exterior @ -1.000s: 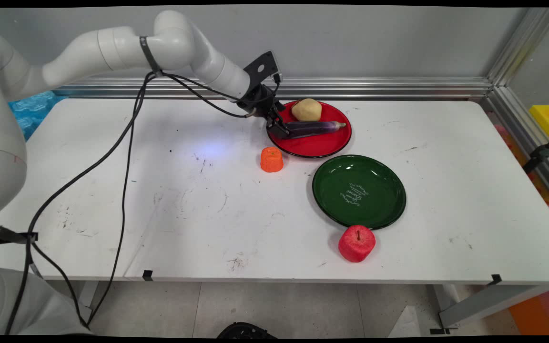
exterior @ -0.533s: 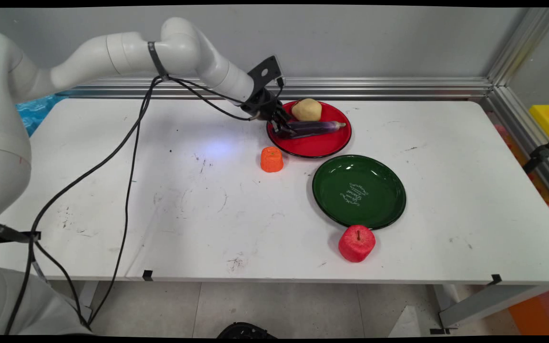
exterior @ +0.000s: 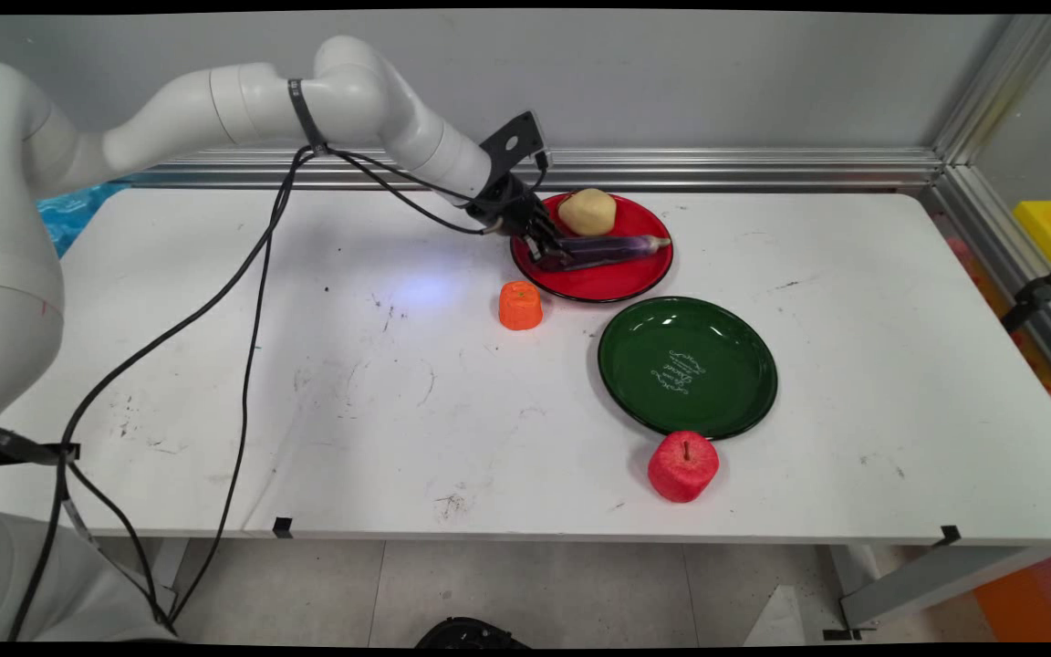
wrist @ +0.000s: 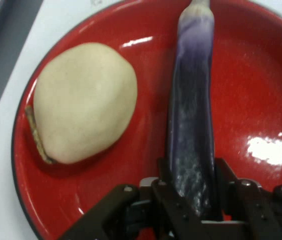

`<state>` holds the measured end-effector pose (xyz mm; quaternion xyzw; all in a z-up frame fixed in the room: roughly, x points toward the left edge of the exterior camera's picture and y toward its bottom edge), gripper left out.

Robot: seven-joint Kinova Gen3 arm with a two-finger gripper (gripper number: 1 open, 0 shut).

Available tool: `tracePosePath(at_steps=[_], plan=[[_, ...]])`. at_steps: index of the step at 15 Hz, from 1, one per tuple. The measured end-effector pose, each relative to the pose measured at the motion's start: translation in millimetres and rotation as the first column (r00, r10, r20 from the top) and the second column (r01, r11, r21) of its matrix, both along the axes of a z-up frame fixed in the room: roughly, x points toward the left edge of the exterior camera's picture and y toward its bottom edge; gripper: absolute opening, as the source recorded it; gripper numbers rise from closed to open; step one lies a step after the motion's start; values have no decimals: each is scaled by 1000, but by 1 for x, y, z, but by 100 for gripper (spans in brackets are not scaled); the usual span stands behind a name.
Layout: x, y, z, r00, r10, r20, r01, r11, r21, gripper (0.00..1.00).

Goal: Place the picked object on the table

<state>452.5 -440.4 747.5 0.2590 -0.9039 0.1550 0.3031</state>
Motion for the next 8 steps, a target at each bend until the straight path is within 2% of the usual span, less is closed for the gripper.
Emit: tracePosePath(at_steps=[5,8], plan=[[-11,7,29,1000,4,-26,-5,1000,-11,0],[-20,22,58,999,7,-51,-8,1000,-4,0]])
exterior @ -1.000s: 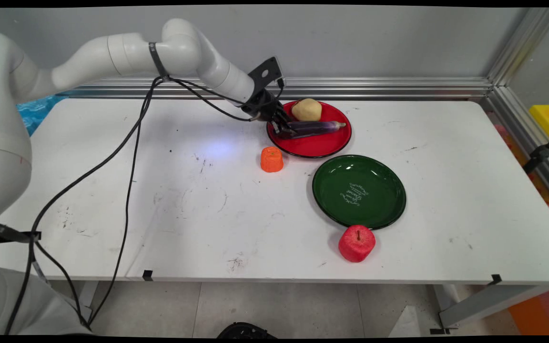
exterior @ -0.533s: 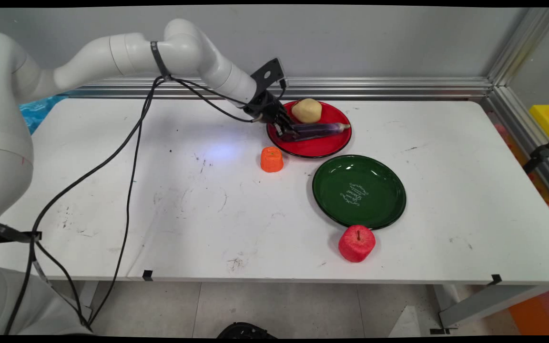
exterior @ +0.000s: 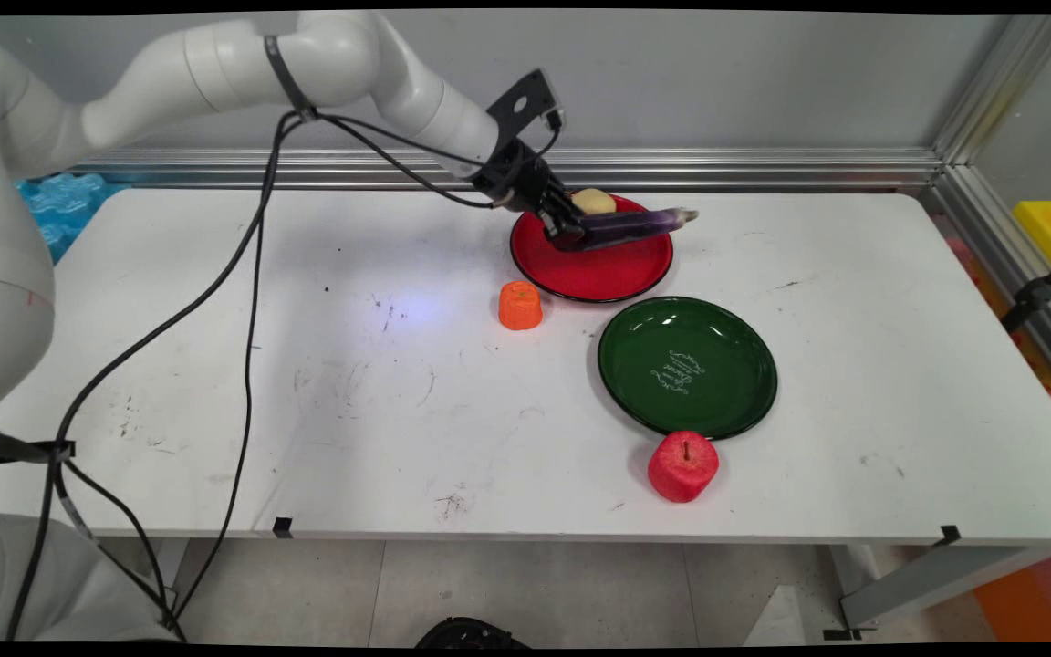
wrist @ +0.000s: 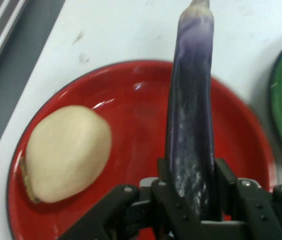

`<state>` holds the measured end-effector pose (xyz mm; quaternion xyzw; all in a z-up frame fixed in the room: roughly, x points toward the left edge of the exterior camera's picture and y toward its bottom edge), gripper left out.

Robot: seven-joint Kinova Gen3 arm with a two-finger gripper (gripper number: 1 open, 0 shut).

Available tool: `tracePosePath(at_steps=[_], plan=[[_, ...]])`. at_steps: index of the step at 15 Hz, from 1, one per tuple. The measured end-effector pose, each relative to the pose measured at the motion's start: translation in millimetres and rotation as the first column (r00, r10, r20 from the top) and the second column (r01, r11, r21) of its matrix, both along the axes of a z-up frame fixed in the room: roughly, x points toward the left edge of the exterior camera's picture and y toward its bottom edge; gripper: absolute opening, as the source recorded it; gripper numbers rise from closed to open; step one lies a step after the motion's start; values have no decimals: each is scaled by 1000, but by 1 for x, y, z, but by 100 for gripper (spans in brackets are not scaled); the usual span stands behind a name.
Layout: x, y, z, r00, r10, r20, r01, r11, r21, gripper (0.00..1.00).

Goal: Place the picked object on the table

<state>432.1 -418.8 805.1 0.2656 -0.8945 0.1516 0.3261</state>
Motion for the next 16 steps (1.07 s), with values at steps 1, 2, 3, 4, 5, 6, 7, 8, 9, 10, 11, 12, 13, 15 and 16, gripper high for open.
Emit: tracePosePath(at_steps=[1,2,3,4,5,6,7,8,9,10,11,12,13,15,16], plan=[[-3,7,9,1000,-2,-7,3,1000,5,0],[-5,14,18,1000,-7,-14,7,1000,12,0],[-7,21,25,1000,-12,-18,12,1000,18,0],[-8,29,32,1000,-17,-22,18,999,28,0],[-9,38,38,999,-23,-25,24,999,40,0],[-8,46,42,999,-30,-27,31,998,51,0],[-7,58,47,999,-38,-27,40,997,67,0],[-6,67,50,999,-44,-26,46,996,80,0],[-4,74,51,999,-49,-25,51,995,89,0],[-3,81,53,998,-52,-24,54,994,97,0],[-1,87,54,998,-56,-21,58,993,105,0],[1,92,54,998,-59,-18,61,992,113,0],[3,98,55,998,-64,-15,65,991,120,0],[7,107,55,997,-71,-7,71,989,132,0],[9,110,55,997,-74,-4,74,988,137,0]])
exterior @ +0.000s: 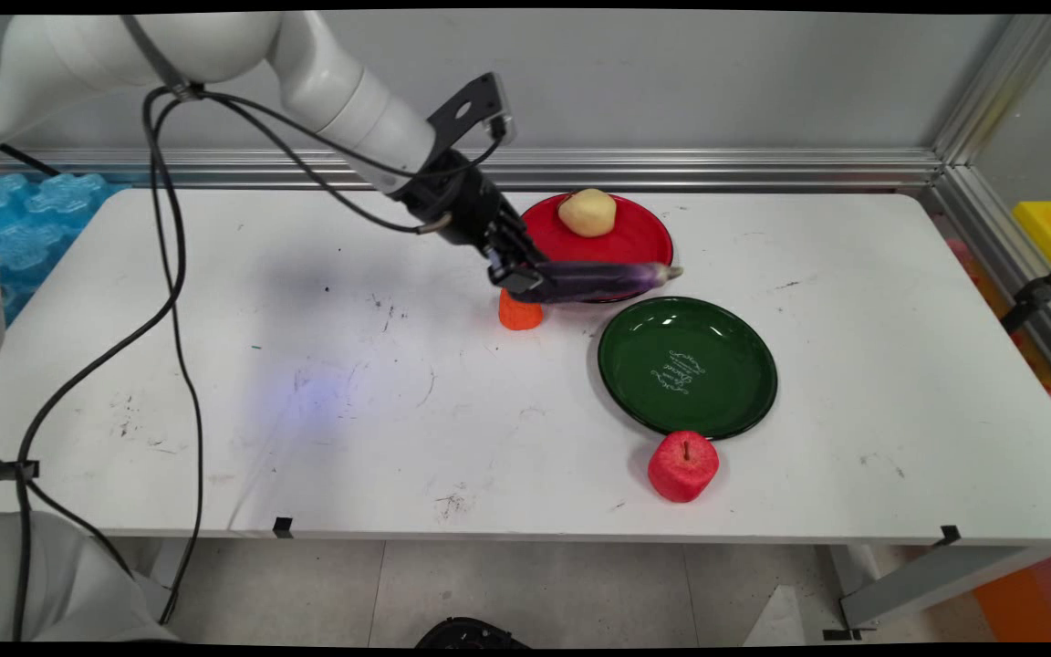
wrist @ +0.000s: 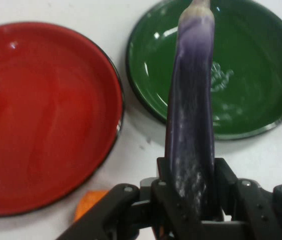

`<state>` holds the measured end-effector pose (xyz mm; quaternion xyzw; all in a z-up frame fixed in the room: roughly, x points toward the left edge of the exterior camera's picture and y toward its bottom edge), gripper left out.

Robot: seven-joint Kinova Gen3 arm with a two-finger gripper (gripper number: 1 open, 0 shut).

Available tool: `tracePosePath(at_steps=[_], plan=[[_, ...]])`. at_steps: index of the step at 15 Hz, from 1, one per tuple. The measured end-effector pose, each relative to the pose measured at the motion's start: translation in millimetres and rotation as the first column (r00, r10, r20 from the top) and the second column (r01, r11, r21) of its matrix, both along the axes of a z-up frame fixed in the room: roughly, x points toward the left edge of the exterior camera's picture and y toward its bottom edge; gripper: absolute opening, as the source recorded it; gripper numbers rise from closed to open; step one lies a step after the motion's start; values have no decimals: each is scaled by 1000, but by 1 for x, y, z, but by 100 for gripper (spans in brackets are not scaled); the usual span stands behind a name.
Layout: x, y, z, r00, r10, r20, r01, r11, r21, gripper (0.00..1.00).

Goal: Place the picked object on the table

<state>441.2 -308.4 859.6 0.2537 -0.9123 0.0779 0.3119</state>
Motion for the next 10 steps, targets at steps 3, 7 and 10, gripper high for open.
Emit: tracePosePath(at_steps=[3,7,10], plan=[[7,13,-3,1000,-14,17,14,1000,11,0],[12,20,-10,999,-22,29,21,1000,14,0],[15,23,-19,999,-28,36,28,1000,10,0]])
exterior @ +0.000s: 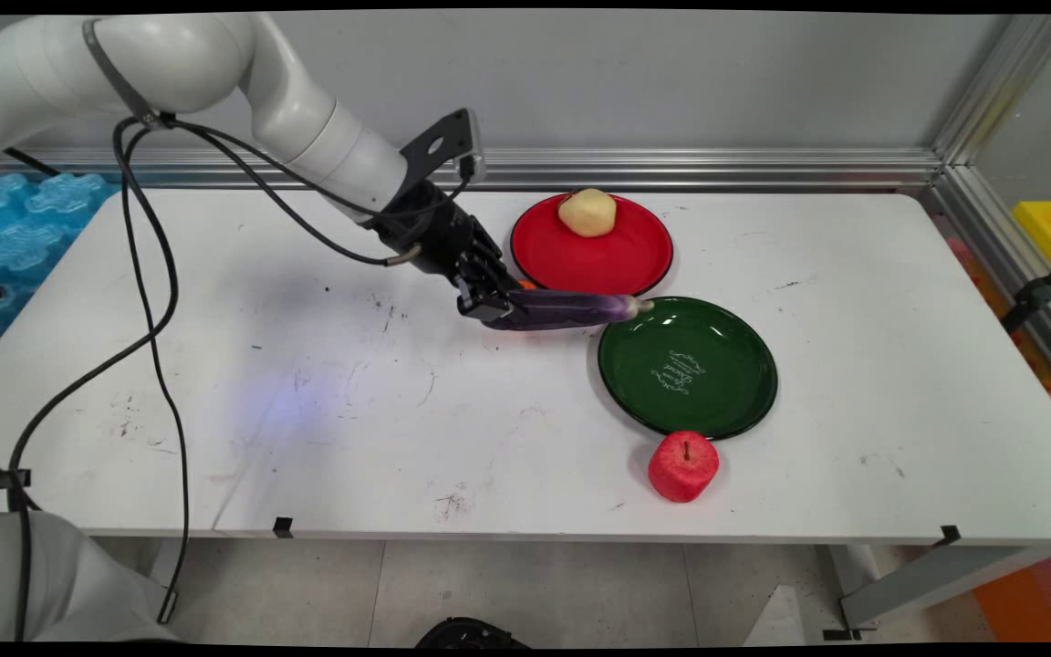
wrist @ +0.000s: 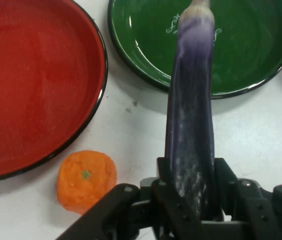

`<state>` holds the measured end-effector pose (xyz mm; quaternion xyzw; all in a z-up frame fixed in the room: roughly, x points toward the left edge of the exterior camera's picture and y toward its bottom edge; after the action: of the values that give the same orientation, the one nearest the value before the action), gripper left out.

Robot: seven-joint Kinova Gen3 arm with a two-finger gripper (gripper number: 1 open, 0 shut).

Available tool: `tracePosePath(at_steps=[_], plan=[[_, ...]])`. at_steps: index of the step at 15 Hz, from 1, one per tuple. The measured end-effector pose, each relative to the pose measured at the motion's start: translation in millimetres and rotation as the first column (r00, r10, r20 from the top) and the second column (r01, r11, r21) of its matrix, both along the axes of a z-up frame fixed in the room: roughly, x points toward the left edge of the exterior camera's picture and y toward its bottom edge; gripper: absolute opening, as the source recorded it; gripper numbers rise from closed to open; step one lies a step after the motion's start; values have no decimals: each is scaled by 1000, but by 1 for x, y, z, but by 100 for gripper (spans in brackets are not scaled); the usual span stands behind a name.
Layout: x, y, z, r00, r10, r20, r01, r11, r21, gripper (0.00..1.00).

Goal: Place the picked object on the table

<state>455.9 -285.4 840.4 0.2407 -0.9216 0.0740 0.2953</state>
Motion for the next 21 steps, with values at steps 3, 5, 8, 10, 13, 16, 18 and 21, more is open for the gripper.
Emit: tracePosePath(at_steps=[3,5,8,10,13,16,18,21], plan=[[3,1,-11,1000,-6,7,6,1000,-6,0],[6,2,-18,1000,-8,15,8,1000,-7,0],[11,4,-27,1000,-10,28,11,1000,-7,0],[14,5,-31,999,-12,35,12,1000,-6,0],[19,9,-38,999,-16,46,16,1000,0,0],[24,11,-44,998,-18,57,18,1000,1,0],[27,11,-46,998,-17,63,17,1000,1,0],[31,12,-50,997,-18,71,18,1000,0,0]])
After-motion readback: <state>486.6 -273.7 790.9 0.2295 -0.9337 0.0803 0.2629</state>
